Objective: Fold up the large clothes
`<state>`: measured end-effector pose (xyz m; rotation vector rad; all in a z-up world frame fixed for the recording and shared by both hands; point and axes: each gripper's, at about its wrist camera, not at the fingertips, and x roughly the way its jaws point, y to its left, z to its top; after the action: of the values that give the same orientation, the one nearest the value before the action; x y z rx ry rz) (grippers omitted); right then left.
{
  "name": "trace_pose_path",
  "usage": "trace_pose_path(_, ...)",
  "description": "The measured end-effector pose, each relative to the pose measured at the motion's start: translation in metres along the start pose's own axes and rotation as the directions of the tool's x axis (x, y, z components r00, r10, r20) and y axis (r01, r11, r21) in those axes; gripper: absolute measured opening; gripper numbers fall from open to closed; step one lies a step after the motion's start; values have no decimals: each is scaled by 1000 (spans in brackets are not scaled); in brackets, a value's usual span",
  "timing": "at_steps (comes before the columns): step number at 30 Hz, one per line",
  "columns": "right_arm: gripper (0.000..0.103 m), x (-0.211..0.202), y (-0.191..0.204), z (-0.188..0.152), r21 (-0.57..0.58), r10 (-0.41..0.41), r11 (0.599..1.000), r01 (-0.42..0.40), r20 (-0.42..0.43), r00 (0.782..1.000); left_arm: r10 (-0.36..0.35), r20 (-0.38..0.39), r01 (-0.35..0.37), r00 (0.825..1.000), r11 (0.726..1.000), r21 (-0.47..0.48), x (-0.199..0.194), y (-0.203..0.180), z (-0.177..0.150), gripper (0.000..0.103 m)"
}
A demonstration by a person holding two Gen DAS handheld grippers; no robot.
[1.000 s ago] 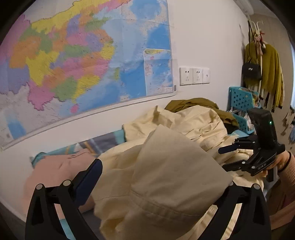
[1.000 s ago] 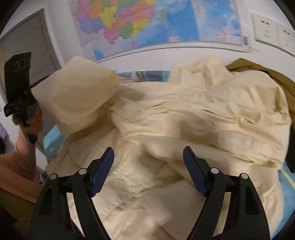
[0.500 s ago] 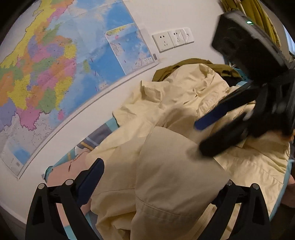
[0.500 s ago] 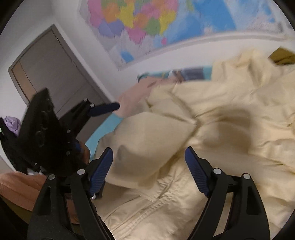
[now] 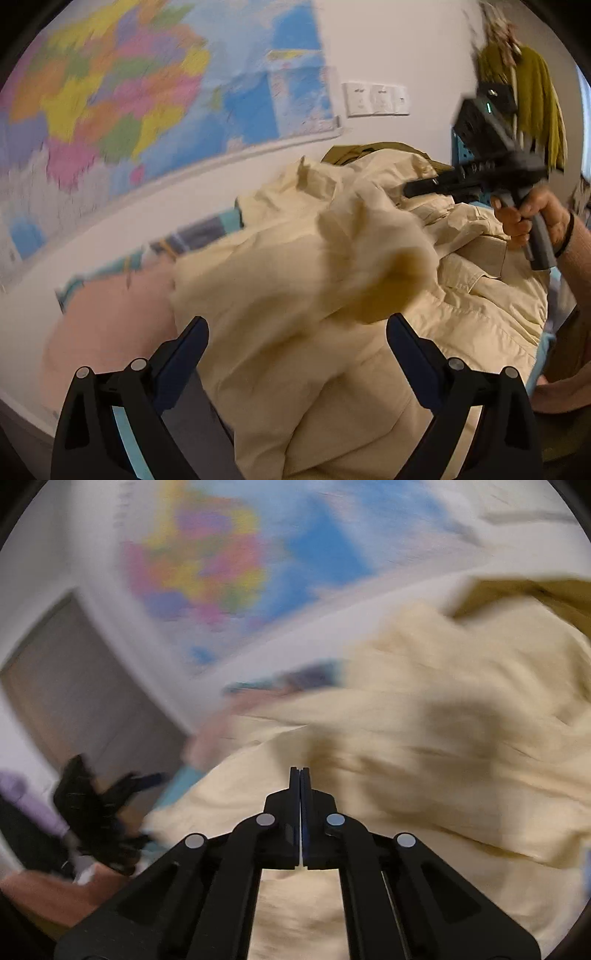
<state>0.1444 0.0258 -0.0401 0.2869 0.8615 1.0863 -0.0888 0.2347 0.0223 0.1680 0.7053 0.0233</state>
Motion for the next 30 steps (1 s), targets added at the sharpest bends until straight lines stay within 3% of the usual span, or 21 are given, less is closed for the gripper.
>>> trace_pose_path(3, 20, -2, -28, -13, 73, -177, 981, 181, -59, 982, 13, -52, -14, 999, 1000, -20, 13, 9, -11, 93)
trace_pose_path(4, 34, -8, -23, -19, 45, -173, 983, 175, -52, 984, 18, -64, -19, 998, 1000, -18, 18, 9, -12, 91)
trace_pose_path(5, 59, -11, -16, -22, 28, -150, 988, 152, -49, 987, 21, -79, -22, 997, 1000, -14, 23, 8, -13, 88)
trace_pose_path(7, 79, -20, 8, -30, -23, -112, 993, 112, -31, 993, 22, -98, -22, 995, 1000, 0, 32, 4, -14, 86)
trace_pose_path(9, 79, -24, 41, -40, -128, -49, 991, 45, -26, 998, 51, -118, -48, 992, 998, 29, 45, 0, -12, 84)
trace_pose_path(11, 89, -16, 75, -53, -241, -23, 971, 7, -63, 998, 66, -144, -61, 987, 997, 36, 59, -1, -8, 81)
trace_pose_path(13, 94, -4, 101, -64, -357, -81, 933, 49, -76, 994, 84, -166, -80, 982, 996, 34, 71, -2, -4, 78)
trace_pose_path(14, 97, 11, 113, -73, -436, -164, 892, 117, -71, 984, 96, -179, -92, 979, 995, 29, 77, -2, -1, 76)
trace_pose_path(16, 97, 30, 120, -82, -499, -269, 842, 202, -65, 961, 107, -206, -106, 973, 994, 13, 89, 2, 4, 73)
trace_pose_path(18, 94, 45, 115, -77, -497, -327, 830, 255, -63, 943, 102, -241, -109, 965, 994, -18, 98, 8, 11, 69)
trace_pose_path(20, 51, 44, 100, -62, -417, -269, 883, 216, -73, 960, 101, -237, -113, 966, 993, -40, 99, 14, 17, 68)
trace_pose_path(22, 26, 25, 84, -38, -341, -216, 920, 194, -28, 976, 113, -227, -127, 967, 991, -48, 98, 19, 22, 68)
trace_pose_path(25, 7, -9, 54, -2, -203, -136, 969, 145, 54, 989, 118, -217, -139, 969, 987, -85, 99, 30, 30, 68)
trace_pose_path(27, 7, -28, 29, 12, -119, -141, 982, 150, 82, 987, 108, -221, -136, 969, 984, -113, 104, 36, 32, 68)
trace_pose_path(30, 12, -35, -25, 19, 18, -240, 971, 240, 35, 970, 87, -237, -119, 968, 985, -124, 112, 36, 29, 68)
